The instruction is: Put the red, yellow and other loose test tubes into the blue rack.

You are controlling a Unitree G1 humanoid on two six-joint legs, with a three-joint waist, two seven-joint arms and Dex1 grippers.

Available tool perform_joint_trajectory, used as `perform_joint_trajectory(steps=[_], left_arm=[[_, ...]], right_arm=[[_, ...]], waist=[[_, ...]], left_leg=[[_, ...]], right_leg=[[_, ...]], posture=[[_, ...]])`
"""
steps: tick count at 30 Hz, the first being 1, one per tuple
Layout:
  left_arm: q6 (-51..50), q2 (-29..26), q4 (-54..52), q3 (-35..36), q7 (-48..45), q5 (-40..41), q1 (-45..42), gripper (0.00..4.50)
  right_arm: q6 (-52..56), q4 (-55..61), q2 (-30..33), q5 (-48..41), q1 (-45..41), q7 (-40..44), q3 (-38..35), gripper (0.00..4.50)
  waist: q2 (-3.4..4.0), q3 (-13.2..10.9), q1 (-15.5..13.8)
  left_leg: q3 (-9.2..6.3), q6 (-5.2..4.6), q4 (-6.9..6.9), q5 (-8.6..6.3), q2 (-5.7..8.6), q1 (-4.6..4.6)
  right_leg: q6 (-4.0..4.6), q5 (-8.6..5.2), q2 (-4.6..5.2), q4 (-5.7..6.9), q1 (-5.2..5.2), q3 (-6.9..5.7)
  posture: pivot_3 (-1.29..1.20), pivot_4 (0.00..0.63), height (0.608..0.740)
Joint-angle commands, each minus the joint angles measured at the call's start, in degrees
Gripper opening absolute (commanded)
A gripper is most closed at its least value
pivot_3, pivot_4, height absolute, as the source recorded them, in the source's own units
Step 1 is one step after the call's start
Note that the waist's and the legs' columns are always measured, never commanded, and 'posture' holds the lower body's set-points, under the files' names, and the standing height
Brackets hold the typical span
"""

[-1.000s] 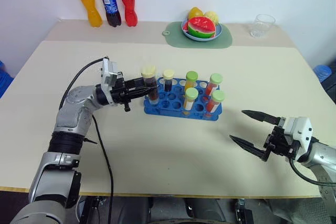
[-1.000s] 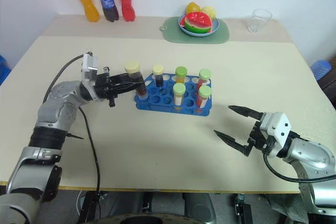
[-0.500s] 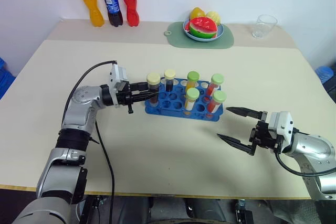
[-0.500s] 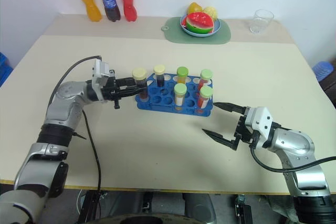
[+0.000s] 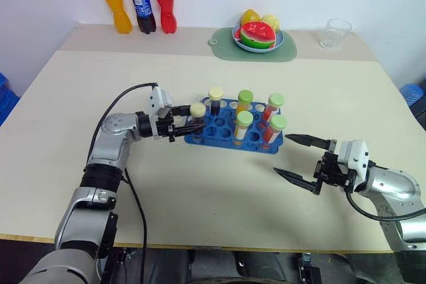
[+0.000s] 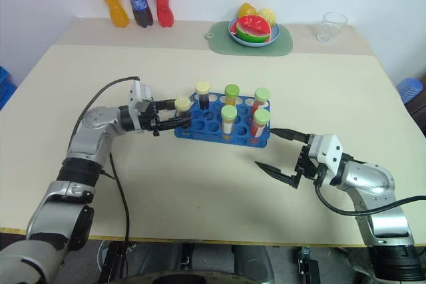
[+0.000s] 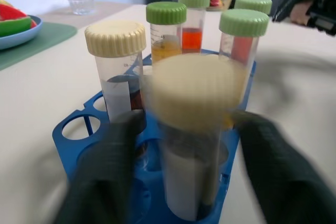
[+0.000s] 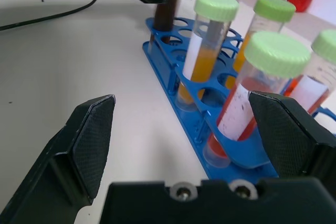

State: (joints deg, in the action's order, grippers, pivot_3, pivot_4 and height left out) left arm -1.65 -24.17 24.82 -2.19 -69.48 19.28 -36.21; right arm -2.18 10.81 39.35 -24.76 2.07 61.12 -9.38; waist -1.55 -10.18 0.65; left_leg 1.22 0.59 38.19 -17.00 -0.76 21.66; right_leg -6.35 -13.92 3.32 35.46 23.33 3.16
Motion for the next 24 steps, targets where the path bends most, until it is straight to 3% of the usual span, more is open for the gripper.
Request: perform_joint_trajectory(steps=[1,9,15,24], left_arm=[[-1.3,0.0,-6.0,2.8,5.6,0.7,0.8,4.14],[-1.8,-2.7,-19.9,10.0,13.0,3.7,13.0,4.14],[-4.0,-8.0,-28.2,16.3,15.7,5.2,26.7,4.14],[-8.2,-10.0,-38.8,19.4,18.8,8.0,39.7,4.14]], right_arm=[[-0.9,0.4,-0.5,-0.3,-0.5,-1.2,-1.1,4.5],[2.2,-1.3,-1.4,2.3,2.7,-10.6,-5.2,4.5],[3.4,-2.6,-4.5,3.7,5.4,-19.0,-9.1,4.5],[2.5,-3.5,-5.4,4.3,7.5,-21.3,-10.4,4.5]], waist=[[0.0,0.0,0.0],[0.02,0.0,0.1],[0.06,0.0,0.2],[0.06,0.0,0.1]], left_leg=[[-0.01,0.0,0.0,0.0,-0.01,0.0],[-0.08,-0.03,-0.07,-0.02,-0.18,-0.14],[-0.05,-0.03,-0.14,-0.03,-0.2,-0.17],[-0.03,-0.03,-0.11,-0.04,-0.16,-0.17]], right_leg=[[0.0,0.0,0.0,0.01,0.0,0.0],[-0.02,0.01,0.04,0.13,0.02,0.01],[0.06,-0.03,0.15,0.15,0.04,0.02],[0.24,-0.13,0.31,0.02,-0.05,0.02]], posture=[[0.0,0.15,0.74],[0.0,0.15,0.74],[0.0,0.15,0.74],[0.0,0.15,0.74]])
